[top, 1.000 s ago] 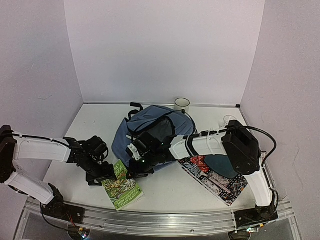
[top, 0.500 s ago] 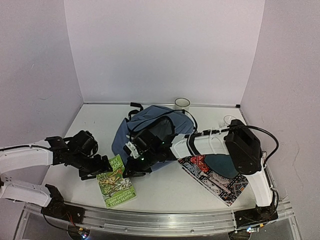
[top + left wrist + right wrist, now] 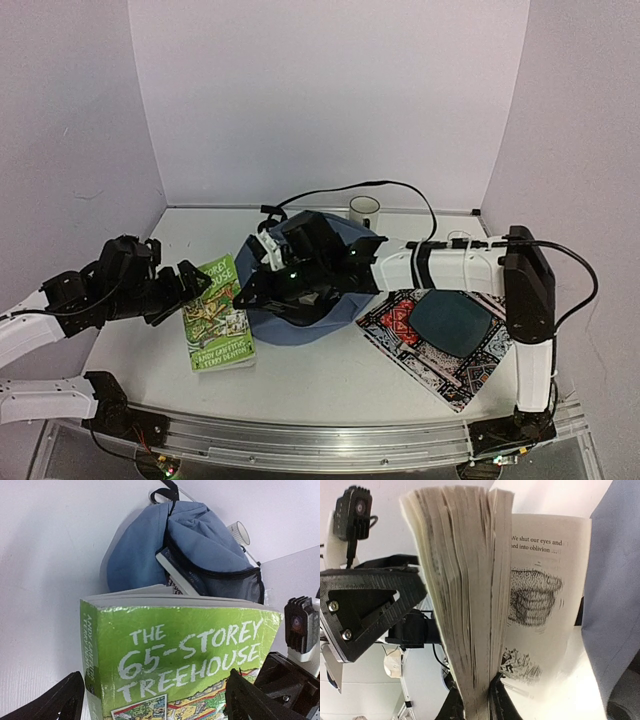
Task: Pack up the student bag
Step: Grab the book from the center of the board, then pass from the right arm to the left
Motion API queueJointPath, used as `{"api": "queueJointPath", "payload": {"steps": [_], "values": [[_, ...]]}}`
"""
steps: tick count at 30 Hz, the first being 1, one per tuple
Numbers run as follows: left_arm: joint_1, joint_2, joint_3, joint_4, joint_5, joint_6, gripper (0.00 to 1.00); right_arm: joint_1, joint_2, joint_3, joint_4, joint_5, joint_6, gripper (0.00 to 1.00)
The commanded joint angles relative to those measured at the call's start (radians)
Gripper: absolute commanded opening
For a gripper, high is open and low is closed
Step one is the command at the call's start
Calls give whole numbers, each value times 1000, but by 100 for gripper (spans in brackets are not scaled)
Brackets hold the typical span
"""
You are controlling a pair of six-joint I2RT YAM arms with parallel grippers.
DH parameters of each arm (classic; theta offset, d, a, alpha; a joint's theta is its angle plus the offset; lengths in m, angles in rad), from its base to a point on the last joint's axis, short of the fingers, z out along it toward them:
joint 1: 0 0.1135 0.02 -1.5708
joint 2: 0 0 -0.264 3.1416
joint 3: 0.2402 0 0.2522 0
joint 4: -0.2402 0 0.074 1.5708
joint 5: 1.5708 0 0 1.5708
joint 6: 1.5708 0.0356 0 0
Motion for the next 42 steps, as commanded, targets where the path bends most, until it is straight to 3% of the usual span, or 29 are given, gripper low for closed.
{"api": "queueJointPath", "payload": {"steps": [1,14,25,35,42], "values": [[-5,-50,43,106,-55,-9,100,-37,-127,-37,212,-9,75,0],[-5,-88,-96,383,-11,-128,100,-125,-254,-217,505,107,282,0],[-5,17,-148,704,118,-224,100,-145,-286,-263,710,178,410,0],[-5,87,-140,898,146,-231,99,-146,-275,-262,850,215,501,0],[-6,131,-140,1050,201,-246,90,-145,-277,-319,909,280,545,0]]}}
